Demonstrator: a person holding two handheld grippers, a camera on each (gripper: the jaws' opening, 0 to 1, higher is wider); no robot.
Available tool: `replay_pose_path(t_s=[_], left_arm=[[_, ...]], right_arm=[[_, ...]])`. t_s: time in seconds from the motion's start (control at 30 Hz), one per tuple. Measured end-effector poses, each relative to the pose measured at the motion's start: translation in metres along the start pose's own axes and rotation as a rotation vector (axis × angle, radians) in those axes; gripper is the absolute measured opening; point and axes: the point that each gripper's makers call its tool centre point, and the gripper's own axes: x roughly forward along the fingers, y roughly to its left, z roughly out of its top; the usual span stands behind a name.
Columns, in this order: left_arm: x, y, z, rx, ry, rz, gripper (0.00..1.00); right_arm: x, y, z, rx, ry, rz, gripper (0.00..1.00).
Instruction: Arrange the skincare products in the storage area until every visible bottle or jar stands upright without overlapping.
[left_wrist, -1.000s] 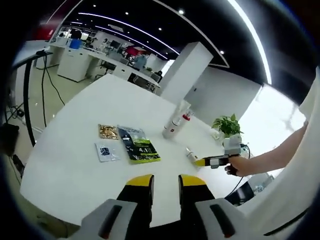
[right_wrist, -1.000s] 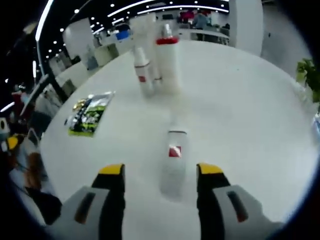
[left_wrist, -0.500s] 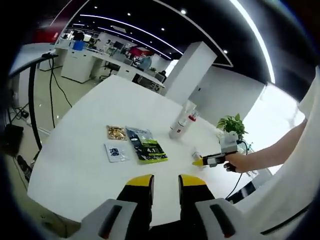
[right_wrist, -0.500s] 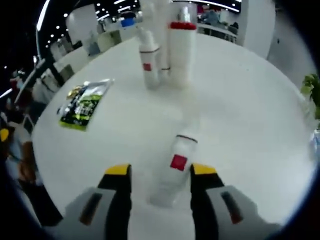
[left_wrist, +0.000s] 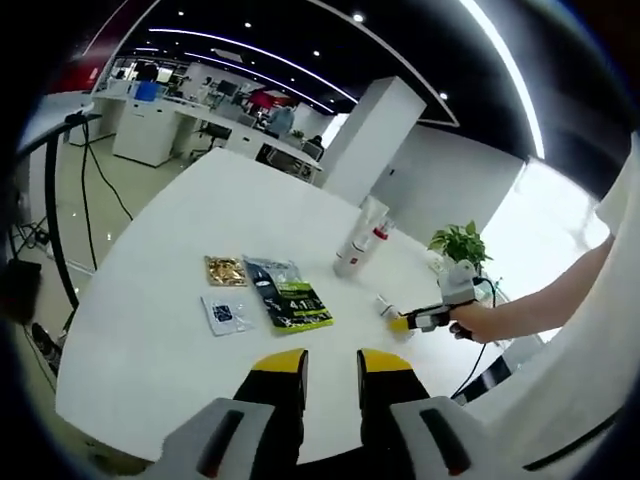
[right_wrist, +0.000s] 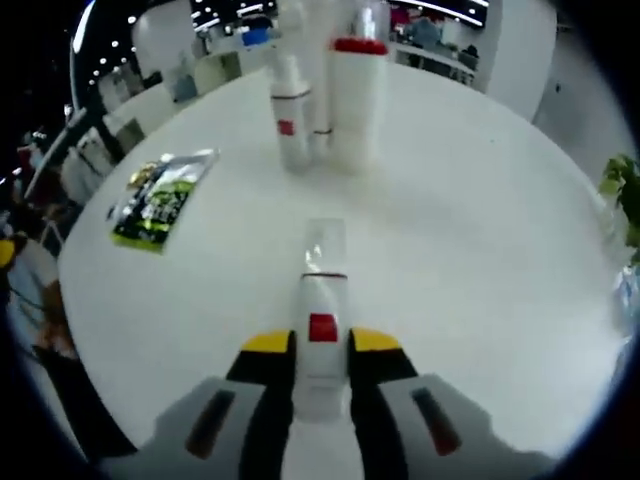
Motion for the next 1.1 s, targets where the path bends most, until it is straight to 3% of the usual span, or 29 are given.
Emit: replay_pose_path(t_s=[0.27, 0.43, 0.77, 1.1], left_arm=[[0.003, 0.000, -0.001, -0.004, 0.011, -0.009, 0.20], [0.003, 0.000, -0.002, -0.011, 0.019, -0.012, 0.20], [0.001, -0.002, -0.004, -0.014, 0.033, -0.019, 0.20], [-0.008, 0.004, -0.005, -0.052, 0.011, 0.004, 0.20]], right_arm=[[-0.002, 0.016, -0.001, 0.051, -0.019, 0.064, 0.18], [-0.005, 0.033, 0.008, 0.113, -0.061, 0.126, 0.18], [-0.011, 0.092, 0.029, 0.198, -0.133, 0.305, 0.18], [-0.024, 0.144, 0.046, 0.269, -0.189, 0.495, 0.18]])
